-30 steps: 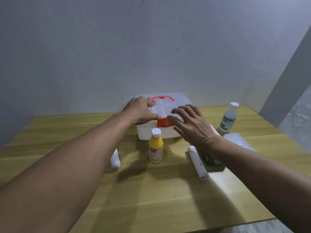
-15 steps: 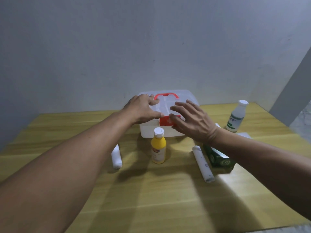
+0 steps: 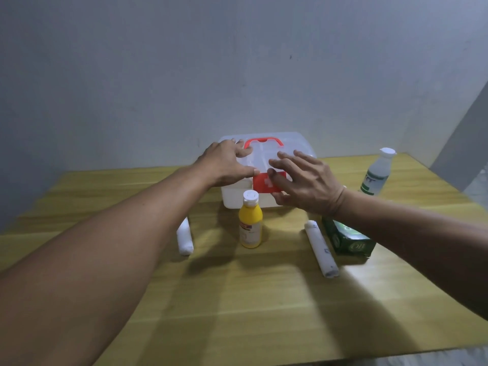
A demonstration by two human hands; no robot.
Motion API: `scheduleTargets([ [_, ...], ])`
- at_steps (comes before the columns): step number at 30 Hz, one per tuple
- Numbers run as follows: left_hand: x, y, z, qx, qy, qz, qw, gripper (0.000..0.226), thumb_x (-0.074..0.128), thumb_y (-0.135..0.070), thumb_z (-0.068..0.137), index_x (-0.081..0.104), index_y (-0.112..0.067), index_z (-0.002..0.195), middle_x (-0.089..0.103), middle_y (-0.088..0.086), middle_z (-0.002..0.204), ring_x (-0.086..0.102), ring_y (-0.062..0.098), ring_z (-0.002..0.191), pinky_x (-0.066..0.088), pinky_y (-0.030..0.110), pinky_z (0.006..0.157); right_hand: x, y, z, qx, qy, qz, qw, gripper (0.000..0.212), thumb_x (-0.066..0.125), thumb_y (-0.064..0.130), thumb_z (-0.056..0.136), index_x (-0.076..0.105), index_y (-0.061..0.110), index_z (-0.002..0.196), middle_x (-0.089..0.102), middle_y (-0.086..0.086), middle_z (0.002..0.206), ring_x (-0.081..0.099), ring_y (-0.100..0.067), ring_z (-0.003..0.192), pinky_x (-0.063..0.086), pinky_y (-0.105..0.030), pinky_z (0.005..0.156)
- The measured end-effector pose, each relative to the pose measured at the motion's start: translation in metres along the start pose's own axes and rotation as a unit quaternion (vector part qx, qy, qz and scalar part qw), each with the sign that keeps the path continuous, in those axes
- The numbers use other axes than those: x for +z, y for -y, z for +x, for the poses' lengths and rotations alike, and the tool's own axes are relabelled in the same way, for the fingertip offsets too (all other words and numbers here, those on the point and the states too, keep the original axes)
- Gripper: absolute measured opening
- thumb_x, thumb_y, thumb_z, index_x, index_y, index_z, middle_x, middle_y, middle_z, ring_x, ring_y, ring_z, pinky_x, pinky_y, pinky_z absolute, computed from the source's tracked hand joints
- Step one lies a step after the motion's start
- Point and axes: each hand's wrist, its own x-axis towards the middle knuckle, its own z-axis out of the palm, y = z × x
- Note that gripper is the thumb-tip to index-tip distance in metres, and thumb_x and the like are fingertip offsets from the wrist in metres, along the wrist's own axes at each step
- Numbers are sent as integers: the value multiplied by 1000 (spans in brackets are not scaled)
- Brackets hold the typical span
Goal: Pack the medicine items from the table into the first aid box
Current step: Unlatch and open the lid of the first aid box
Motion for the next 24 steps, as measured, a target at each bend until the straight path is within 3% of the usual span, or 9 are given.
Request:
scheduleTargets([
  [7,-12,-5,-4,-12,66,-154,986,53,48,-29,97,37,-18,148,18,-1,162,5,9,150,5,33,121,-18,-4,6,29,61,60,996,24,52,16,95,70,-1,96,70,-19,108,66,-36,103,55,-49,77],
  [11,-13,-1,-10,-48,6,-217,975,70,49,-25,86,27,-14,152,10,1,163,4,13,151,8,34,120,-26,-8,15,59,105,94,988,29,44,17,98,67,-1,99,69,-20,111,66,-35,105,56,-49,79],
  [16,-5,1,-22,-73,-34,-319,944,95,51,-24,68,14,-13,155,3,-1,164,6,14,150,13,28,114,-37,-15,33,158,79,151,973,24,49,16,96,64,-2,100,70,-19,106,68,-36,86,56,-47,75],
  [20,2,6,-21,-98,-84,-397,909,113,58,-23,53,7,-18,154,21,9,160,27,30,144,35,41,109,-44,-25,53,220,48,169,960,22,49,19,96,62,2,104,70,-16,97,65,-36,79,54,-43,69],
  [22,7,6,-18,-117,-97,-410,900,109,61,-20,62,1,-22,153,31,8,155,40,29,133,41,38,101,-44,-35,64,245,41,171,953,24,48,21,97,62,3,103,69,-14,93,62,-35,78,51,-41,67],
  [24,13,6,-16,-126,-113,-399,901,101,64,-26,67,6,-21,150,36,8,152,44,30,132,42,47,106,-42,-43,73,275,37,184,943,22,50,20,96,62,4,104,69,-16,93,61,-37,80,50,-42,66],
])
